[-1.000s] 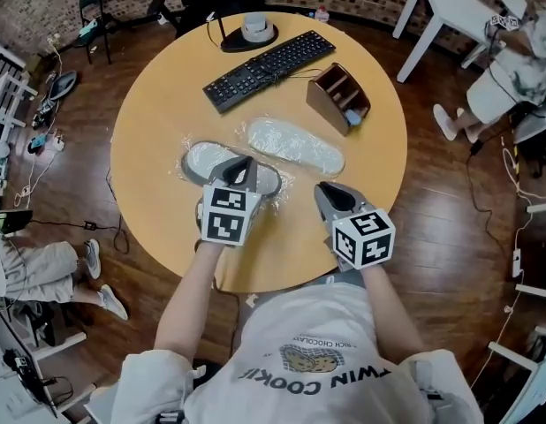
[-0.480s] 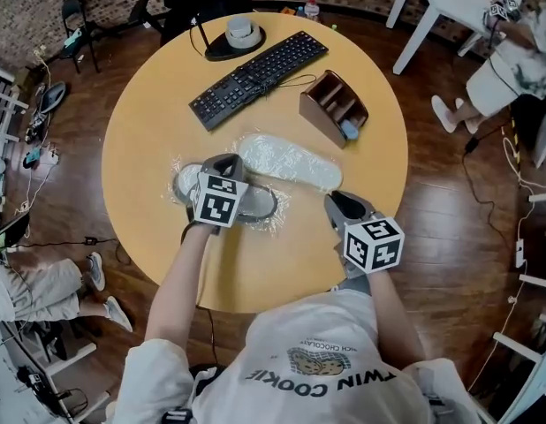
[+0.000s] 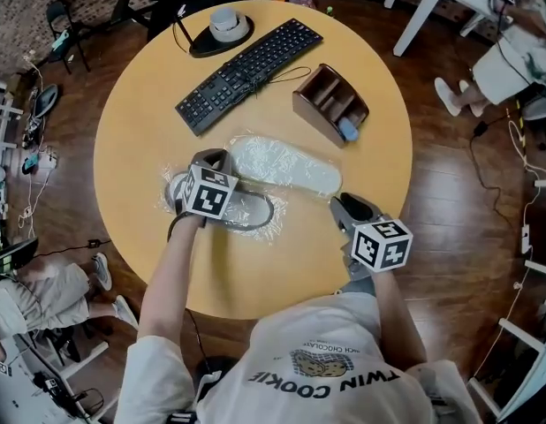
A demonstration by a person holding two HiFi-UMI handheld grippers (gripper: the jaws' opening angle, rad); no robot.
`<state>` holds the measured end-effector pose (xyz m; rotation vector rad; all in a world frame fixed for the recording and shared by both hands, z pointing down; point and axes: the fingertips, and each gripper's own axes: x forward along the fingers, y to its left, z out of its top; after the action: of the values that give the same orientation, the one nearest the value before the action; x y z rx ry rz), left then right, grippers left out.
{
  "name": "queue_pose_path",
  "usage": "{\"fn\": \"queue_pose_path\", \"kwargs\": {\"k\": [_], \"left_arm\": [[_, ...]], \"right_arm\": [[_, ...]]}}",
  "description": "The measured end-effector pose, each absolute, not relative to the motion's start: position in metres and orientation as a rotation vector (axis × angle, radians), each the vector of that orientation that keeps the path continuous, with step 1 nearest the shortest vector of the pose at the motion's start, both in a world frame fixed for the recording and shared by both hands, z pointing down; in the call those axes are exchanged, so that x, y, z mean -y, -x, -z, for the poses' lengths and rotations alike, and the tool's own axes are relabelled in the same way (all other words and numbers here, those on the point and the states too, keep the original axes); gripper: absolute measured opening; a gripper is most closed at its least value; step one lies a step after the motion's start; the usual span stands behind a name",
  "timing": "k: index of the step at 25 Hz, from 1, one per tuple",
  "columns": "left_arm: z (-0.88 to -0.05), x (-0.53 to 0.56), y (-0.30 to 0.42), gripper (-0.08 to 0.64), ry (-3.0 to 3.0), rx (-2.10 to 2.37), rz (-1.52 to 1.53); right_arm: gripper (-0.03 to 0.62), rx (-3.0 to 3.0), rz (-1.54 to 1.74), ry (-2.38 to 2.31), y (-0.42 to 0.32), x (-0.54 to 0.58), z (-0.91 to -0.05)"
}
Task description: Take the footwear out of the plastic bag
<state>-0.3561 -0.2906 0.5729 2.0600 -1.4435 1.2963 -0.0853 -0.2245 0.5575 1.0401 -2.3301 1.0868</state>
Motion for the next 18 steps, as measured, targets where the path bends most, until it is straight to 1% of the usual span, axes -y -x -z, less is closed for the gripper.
{"fn": "queue_pose_path", "kwargs": {"k": [5, 18], "left_arm": [[-0.588, 0.294, 0.357, 0.0, -2.039, 1.385, -1.386], [-0.601, 0.295, 0.357, -0.002, -1.997, 1.335, -1.538]], "right_arm": [[0.118, 2.298, -1.223, -1.054, 0.076, 0.225, -0.566], [0.123, 2.276, -1.516, -0.956, 0.072, 0.232, -0.574]]}}
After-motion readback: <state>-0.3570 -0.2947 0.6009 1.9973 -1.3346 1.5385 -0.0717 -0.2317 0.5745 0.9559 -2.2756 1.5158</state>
